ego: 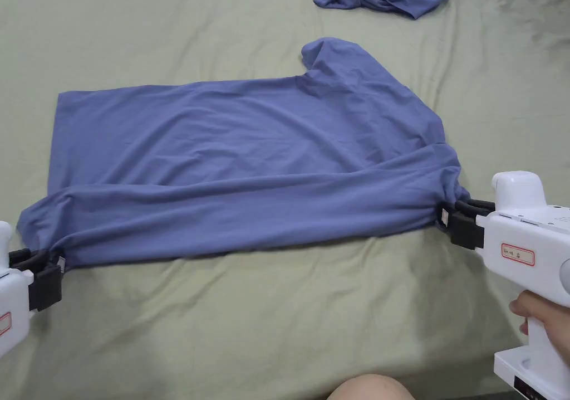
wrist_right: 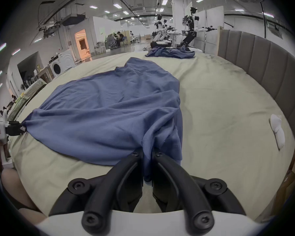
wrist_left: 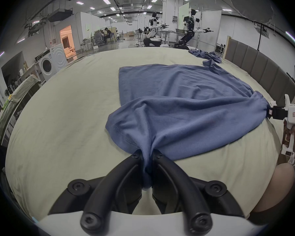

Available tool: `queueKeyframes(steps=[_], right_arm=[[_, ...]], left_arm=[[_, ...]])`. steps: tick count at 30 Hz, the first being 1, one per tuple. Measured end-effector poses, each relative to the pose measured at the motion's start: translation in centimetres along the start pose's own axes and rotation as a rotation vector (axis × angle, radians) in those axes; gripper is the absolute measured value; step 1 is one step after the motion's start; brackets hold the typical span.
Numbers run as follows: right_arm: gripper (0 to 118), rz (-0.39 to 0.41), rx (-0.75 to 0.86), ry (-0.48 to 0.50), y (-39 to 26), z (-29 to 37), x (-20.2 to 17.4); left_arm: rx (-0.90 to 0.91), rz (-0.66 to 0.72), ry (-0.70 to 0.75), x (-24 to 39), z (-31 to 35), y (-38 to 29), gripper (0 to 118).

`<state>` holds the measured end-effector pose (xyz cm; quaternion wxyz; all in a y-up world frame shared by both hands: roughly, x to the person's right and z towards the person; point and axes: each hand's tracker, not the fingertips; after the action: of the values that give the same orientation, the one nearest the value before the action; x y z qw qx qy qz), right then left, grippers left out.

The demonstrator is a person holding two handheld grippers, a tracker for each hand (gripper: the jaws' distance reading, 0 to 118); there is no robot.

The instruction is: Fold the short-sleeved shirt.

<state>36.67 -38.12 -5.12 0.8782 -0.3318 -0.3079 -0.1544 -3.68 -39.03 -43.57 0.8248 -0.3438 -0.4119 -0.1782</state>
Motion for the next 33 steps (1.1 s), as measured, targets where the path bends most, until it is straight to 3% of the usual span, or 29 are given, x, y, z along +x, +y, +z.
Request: queueKeyframes(steps=[4, 8, 14, 18, 21, 22, 24, 25, 26, 28, 30, 31, 32, 33], right_arm=[[11, 0.002, 0.018, 0.002, 0.4, 2.8, 0.4], [11, 0.107, 0.037, -0.001, 1.0, 7.6, -0.2], [11, 0.202, -0.087, 0.002, -1.6, 13.3, -0.3], [11, 0.209, -0.155, 0.000, -4.9, 14.3, 0.1], [12, 0.151, -0.171, -0.017, -6.8, 13.5, 0.6], [19, 0.127, -0.163, -0.033, -7.2, 13.4, 0.6], [98, 0.124, -0.150, -0.115, -7.3, 13.6, 0.7], [118, 0.112, -0.116, -0.131, -7.1, 13.8, 0.9], [118, 0.084, -0.012, -0.093, -6.5, 14.5, 1.1], [118, 0.017, 0.041, -0.084, -4.5, 15.3, 1.5], [113, -0.014, 0.125, -0.085, -2.0, 16.0, 1.5], [99, -0.017, 0.176, -0.052, -0.6, 16.2, 1.5], [42, -0.012, 0.250, -0.022, 0.6, 16.3, 1.3], [3, 0.008, 0.291, -0.020, 1.9, 16.3, 0.9]], left_arm=[[0.013, 0.043, -0.034, -0.6, 2.0, 0.4, 8], [-0.001, 0.051, -0.082, -1.1, 5.2, 0.6, 8], [-0.078, 0.004, -0.155, -1.1, 9.7, -1.8, 8], [-0.164, -0.053, -0.174, -0.1, 10.2, -4.4, 8], [-0.164, -0.035, -0.162, 0.4, 9.3, -5.8, 10], [-0.152, -0.015, -0.145, 0.5, 9.4, -5.9, 19], [-0.068, 0.013, -0.093, 0.2, 9.9, -5.7, 99], [-0.047, 0.029, -0.092, 0.0, 10.4, -5.4, 118], [-0.008, 0.062, -0.109, -0.4, 11.2, -4.6, 118], [0.058, 0.113, -0.123, -1.1, 12.2, -2.7, 118], [0.128, 0.115, -0.105, -1.5, 13.0, 0.0, 118], [0.186, 0.110, -0.079, -1.6, 13.4, 1.5, 113], [0.225, 0.107, -0.062, -1.4, 13.6, 3.2, 77], [0.269, 0.103, -0.060, -1.4, 13.7, 4.8, 24]])
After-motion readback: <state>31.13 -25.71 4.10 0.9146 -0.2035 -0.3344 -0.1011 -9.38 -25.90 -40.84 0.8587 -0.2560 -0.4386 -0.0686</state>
